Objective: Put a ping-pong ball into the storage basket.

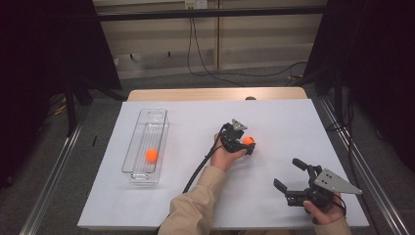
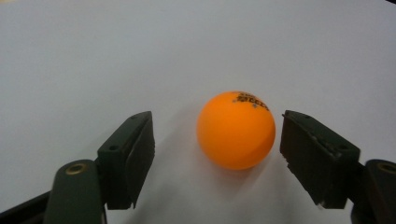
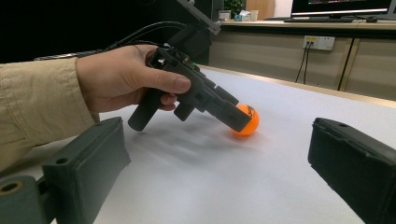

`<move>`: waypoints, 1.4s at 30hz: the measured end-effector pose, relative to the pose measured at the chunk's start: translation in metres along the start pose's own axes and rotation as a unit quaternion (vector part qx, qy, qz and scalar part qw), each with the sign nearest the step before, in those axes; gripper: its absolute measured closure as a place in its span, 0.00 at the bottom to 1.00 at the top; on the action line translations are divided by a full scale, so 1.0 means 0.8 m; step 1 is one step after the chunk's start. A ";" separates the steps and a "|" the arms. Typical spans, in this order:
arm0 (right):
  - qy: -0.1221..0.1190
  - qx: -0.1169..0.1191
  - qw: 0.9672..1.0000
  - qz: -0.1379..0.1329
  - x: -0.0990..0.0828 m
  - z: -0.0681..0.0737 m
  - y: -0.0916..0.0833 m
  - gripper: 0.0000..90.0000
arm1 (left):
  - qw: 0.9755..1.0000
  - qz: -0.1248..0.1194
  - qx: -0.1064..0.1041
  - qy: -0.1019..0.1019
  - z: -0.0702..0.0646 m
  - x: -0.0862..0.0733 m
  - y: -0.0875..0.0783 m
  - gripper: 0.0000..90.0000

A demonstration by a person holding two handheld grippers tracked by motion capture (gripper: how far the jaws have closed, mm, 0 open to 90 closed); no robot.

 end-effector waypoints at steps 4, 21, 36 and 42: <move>0.000 0.000 1.000 0.000 0.000 0.000 0.000 0.05 | 1.000 0.002 -0.006 0.002 -0.003 0.000 0.004 0.33; 0.001 -0.001 1.000 0.001 0.000 0.000 -0.001 0.05 | 1.000 0.012 -0.007 0.008 -0.003 -0.002 0.012 0.48; 0.002 -0.002 1.000 0.001 0.000 0.000 -0.001 0.05 | 1.000 0.011 -0.013 0.002 -0.004 -0.002 0.013 0.56; 0.002 -0.002 1.000 0.000 0.000 0.000 -0.001 0.05 | 1.000 0.014 -0.015 0.003 -0.004 -0.001 0.013 0.56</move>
Point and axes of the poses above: each handheld gripper's, and its own axes: y roughly forward along the jaws, x roughly out of its top, z roughly to its left, the point moved 2 cm from there along y, roughly forward along the jaws, and after that the axes turned 13 degrees about -z, right-handed, at the moved point
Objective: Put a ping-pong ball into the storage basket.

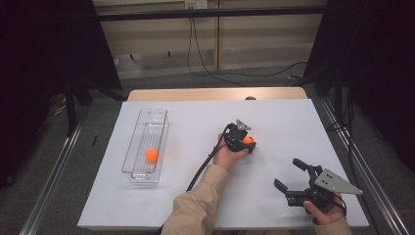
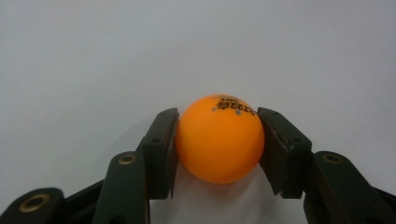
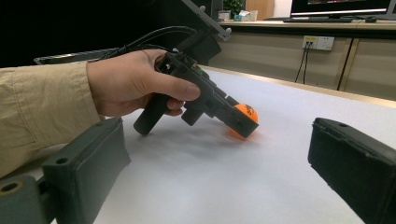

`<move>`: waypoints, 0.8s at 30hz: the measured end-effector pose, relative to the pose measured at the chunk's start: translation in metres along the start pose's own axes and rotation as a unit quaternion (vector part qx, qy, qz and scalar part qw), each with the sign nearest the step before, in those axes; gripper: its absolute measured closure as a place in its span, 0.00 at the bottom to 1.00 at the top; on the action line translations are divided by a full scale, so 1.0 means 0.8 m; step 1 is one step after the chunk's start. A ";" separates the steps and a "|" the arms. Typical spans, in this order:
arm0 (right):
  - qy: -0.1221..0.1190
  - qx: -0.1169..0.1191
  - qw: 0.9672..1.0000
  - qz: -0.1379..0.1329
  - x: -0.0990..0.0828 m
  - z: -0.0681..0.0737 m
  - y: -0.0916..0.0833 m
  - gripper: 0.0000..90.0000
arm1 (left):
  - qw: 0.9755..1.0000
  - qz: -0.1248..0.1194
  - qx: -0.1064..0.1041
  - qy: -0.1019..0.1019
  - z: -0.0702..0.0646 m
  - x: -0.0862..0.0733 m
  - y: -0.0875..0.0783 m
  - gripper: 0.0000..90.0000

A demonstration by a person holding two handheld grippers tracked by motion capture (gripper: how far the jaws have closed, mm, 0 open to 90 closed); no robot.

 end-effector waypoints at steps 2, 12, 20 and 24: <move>0.000 0.000 1.000 0.000 0.000 0.000 0.000 0.05 | 1.000 -0.001 -0.002 -0.003 -0.001 0.001 -0.001 0.56; -0.001 0.001 1.000 0.000 0.000 0.000 0.000 0.05 | 1.000 0.015 -0.016 -0.003 -0.003 0.004 -0.010 0.56; -0.002 0.000 1.000 -0.001 0.000 0.000 0.000 0.05 | 0.999 0.018 -0.028 -0.009 -0.006 0.006 -0.018 0.57; -0.001 0.000 1.000 -0.002 0.000 0.000 -0.001 0.05 | 0.999 0.015 -0.033 -0.011 -0.006 0.007 -0.024 0.57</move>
Point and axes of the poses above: each handheld gripper's, and its own axes: y roughly forward along the jaws, x roughly out of its top, z roughly to its left, the point moved 2 cm from there along y, roughly forward along the jaws, and after that the axes turned 13 degrees about -z, right-handed, at the moved point
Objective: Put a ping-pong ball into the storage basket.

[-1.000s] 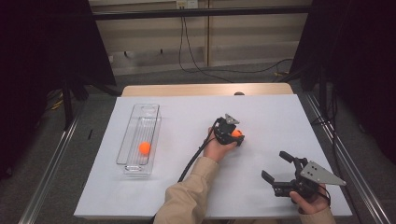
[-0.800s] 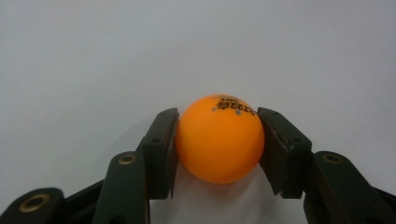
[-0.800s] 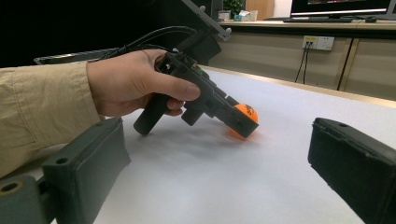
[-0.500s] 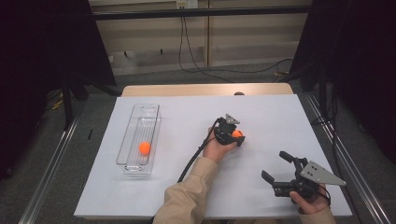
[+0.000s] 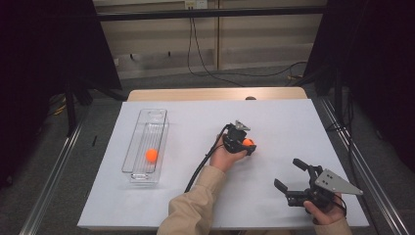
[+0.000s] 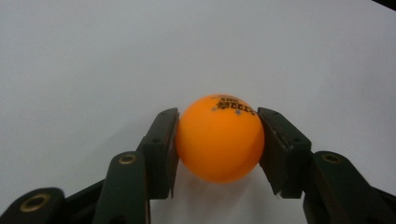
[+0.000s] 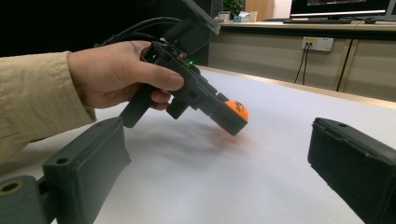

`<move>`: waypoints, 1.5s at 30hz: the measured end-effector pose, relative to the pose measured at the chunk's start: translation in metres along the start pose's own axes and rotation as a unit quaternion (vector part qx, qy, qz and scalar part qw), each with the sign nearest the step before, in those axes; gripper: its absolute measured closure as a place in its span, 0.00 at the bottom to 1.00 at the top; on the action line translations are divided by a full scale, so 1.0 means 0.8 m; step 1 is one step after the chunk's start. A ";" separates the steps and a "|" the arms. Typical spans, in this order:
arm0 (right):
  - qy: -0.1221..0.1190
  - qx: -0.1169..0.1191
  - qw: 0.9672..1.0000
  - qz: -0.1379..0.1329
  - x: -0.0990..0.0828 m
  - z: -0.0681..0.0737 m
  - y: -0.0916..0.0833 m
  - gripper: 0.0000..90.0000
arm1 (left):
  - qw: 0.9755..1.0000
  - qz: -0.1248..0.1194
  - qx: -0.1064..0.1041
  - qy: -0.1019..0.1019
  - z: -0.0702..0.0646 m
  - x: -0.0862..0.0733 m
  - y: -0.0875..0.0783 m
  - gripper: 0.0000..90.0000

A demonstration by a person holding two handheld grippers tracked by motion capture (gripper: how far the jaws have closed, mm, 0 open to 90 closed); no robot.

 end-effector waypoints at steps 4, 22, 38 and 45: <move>0.000 0.000 1.000 0.000 0.000 0.000 0.000 0.05 | 1.000 0.004 -0.003 -0.001 0.000 0.000 -0.006 0.57; -0.001 0.001 1.000 0.001 0.000 0.000 -0.001 0.05 | 1.000 0.005 -0.015 -0.005 -0.001 0.000 -0.030 0.57; -0.002 0.002 1.000 0.002 0.000 0.000 0.000 0.05 | 1.000 0.014 -0.018 -0.011 0.002 -0.009 -0.046 0.57; -0.002 0.001 1.000 0.002 0.000 0.000 -0.001 0.05 | 1.000 0.013 -0.018 -0.009 0.001 -0.009 -0.052 0.57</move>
Point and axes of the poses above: each handheld gripper's, and its own axes: y roughly forward along the jaws, x roughly out of its top, z roughly to its left, the point moved 2 cm from there along y, roughly forward along the jaws, and after that the axes turned 13 degrees about -z, right-handed, at the moved point
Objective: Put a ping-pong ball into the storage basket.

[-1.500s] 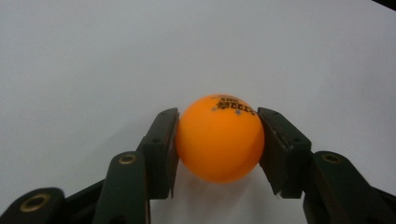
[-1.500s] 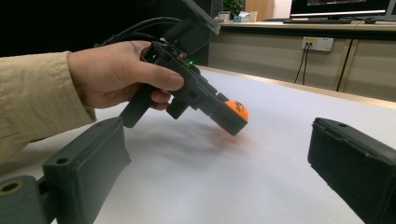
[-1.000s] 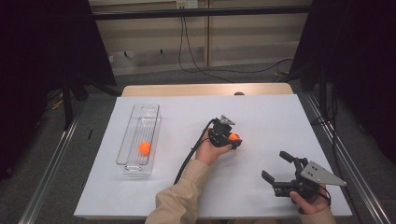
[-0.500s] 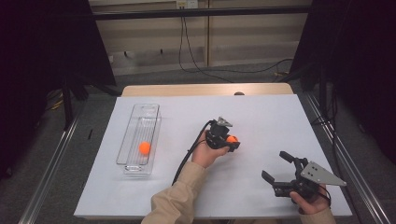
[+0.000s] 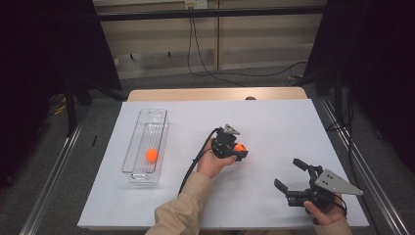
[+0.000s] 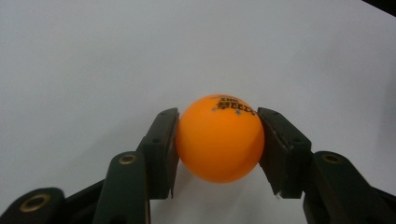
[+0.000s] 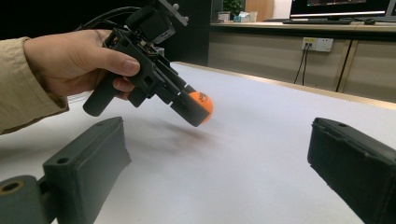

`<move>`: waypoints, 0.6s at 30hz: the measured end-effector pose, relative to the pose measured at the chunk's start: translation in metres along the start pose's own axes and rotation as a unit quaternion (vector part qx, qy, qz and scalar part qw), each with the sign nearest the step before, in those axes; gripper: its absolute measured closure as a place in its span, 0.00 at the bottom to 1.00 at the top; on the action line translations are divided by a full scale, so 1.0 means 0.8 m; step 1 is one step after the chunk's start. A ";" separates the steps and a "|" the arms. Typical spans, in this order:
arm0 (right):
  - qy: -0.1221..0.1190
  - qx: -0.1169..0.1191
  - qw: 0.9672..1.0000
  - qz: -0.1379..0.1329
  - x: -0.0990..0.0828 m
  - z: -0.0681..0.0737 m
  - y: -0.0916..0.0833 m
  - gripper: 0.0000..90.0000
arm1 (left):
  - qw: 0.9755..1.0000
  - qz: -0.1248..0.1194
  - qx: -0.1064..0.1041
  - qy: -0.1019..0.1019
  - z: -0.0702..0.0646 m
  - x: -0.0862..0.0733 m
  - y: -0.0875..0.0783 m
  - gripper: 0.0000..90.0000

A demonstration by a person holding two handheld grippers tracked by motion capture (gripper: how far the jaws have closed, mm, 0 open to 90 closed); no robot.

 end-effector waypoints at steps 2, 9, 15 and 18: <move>0.000 0.000 1.000 0.000 0.000 0.000 0.000 0.05 | 1.000 0.001 -0.001 0.002 0.000 -0.001 -0.001 0.57; 0.000 0.000 1.000 0.000 0.000 0.000 0.000 0.05 | 1.000 0.000 0.001 0.001 0.002 -0.004 -0.010 0.57; -0.002 -0.002 1.000 -0.001 0.000 0.000 0.000 0.05 | 1.000 0.004 0.003 0.001 0.003 -0.005 -0.017 0.56; 0.000 -0.001 1.000 0.000 0.000 0.000 0.000 0.05 | 1.000 0.003 0.001 0.001 0.004 -0.005 -0.021 0.56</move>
Point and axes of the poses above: each handheld gripper's, and its own axes: y roughly forward along the jaws, x roughly out of its top, z roughly to its left, the point moved 2 cm from there along y, roughly forward along the jaws, and after that the axes turned 13 degrees about -z, right-handed, at the moved point
